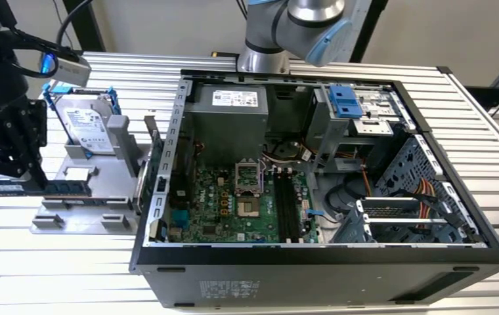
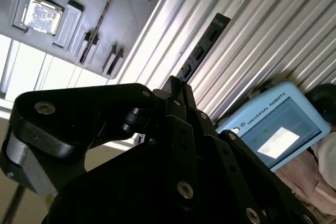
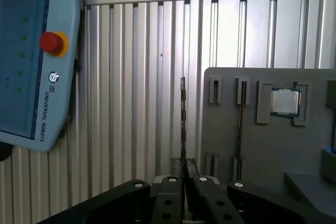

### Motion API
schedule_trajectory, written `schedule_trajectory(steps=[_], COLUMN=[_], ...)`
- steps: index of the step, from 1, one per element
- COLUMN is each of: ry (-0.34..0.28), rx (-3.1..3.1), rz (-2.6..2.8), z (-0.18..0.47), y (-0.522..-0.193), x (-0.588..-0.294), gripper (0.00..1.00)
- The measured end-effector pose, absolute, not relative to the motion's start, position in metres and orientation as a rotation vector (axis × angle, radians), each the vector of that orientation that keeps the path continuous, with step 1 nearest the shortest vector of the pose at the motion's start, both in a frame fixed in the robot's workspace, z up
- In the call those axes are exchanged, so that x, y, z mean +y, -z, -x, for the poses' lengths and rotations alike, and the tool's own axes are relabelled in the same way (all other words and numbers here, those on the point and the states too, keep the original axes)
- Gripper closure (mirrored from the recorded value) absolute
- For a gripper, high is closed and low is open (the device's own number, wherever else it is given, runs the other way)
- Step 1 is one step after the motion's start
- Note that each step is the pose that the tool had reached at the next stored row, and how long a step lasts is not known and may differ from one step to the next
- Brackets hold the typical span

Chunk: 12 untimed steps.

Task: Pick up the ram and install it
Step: 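Pick up the ram and move it above insertion slot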

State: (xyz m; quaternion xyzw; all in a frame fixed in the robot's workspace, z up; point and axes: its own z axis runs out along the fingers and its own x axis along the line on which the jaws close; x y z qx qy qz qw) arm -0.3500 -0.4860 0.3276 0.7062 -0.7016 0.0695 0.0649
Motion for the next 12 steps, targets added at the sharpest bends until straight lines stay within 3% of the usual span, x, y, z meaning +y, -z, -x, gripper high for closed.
schedule_trajectory(steps=[12], ry=[-0.219], rx=[-2.117], rz=[-2.122], z=[0.3500], y=[-0.3319], x=[-0.4859], gripper=[1.00])
